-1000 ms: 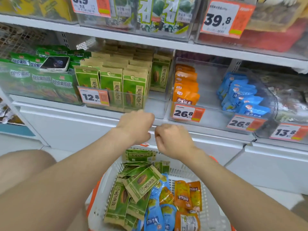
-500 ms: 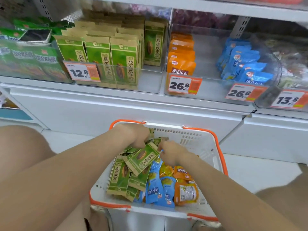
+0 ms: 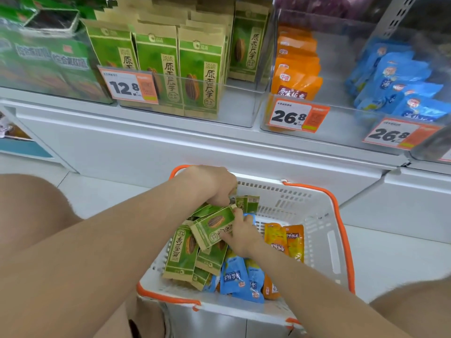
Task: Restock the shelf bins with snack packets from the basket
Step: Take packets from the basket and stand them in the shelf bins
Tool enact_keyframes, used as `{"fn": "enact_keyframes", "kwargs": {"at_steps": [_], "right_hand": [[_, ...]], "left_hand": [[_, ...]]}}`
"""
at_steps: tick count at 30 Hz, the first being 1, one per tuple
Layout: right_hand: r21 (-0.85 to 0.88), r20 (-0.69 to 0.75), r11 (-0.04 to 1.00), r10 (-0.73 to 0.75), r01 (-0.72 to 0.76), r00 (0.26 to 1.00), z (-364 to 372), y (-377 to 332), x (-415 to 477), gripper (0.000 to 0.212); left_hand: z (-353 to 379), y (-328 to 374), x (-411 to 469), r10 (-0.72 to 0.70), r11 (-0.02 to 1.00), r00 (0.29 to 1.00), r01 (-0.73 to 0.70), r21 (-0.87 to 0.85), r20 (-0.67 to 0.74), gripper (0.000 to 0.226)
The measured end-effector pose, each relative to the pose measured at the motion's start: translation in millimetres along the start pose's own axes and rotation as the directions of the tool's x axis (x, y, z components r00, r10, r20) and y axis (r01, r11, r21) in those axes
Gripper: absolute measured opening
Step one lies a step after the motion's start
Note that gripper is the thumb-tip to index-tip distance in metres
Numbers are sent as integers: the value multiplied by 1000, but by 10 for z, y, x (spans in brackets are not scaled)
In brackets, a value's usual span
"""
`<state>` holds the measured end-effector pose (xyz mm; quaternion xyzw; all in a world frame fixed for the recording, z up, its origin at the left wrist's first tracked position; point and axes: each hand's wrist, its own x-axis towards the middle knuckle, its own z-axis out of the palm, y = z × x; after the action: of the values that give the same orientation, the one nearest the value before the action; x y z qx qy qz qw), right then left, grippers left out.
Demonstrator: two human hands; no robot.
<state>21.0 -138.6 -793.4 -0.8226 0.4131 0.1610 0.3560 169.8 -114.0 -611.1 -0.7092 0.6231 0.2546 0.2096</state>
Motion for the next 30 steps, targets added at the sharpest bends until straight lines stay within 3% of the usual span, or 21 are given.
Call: {"fn": "enact_keyframes", "kwargs": {"at_steps": [4, 5, 8, 9, 13, 16, 19, 22, 24, 27, 30], "right_hand": [[68, -112, 997, 43, -36, 993, 13, -29, -33, 114], [69, -116, 997, 34, -26, 993, -24, -39, -38, 108], [97, -96, 992, -66, 75, 993, -194, -66, -25, 42], [155, -93, 983, -89, 102, 992, -266, -94, -40, 31], [220, -195, 949, -183, 224, 964, -539, -227, -123, 42], [174, -314, 931, -256, 320, 915, -784, -382, -205, 45], [97, -493, 903, -323, 420, 808, -1073, -505, -310, 43], [98, -601, 866, -341, 490, 723, -1369, -567, -452, 29], [137, -635, 823, -354, 551, 687, -1555, -638, -575, 27], [357, -645, 693, -302, 626, 702, -1770, -772, -771, 24], [453, -653, 624, -254, 636, 714, -1947, -833, -930, 24]], "left_hand": [[6, -76, 44, 5, 1000, 1000, -5, 4, -8, 26], [13, -95, 61, 0, 1000, 1000, 0, 10, -10, 23], [45, -141, 84, -15, 1000, 1000, 16, 12, -9, 22], [53, -149, 76, -24, 1000, 1000, 24, 6, -3, 25], [75, -208, 43, -47, 999, 999, 47, -25, -13, 37], [64, -251, -14, -80, 986, 996, 74, -149, -41, 56], [-32, -238, -107, -111, 933, 984, 54, -356, -143, 44], [-161, -223, -223, -132, 792, 937, -96, -603, -322, 40], [-222, -213, -306, -200, 637, 884, -211, -741, -423, 39], [-327, -170, -418, -321, 356, 819, -360, -862, -475, 34], [-430, -139, -487, -400, 181, 742, -510, -841, -537, 23]]}}
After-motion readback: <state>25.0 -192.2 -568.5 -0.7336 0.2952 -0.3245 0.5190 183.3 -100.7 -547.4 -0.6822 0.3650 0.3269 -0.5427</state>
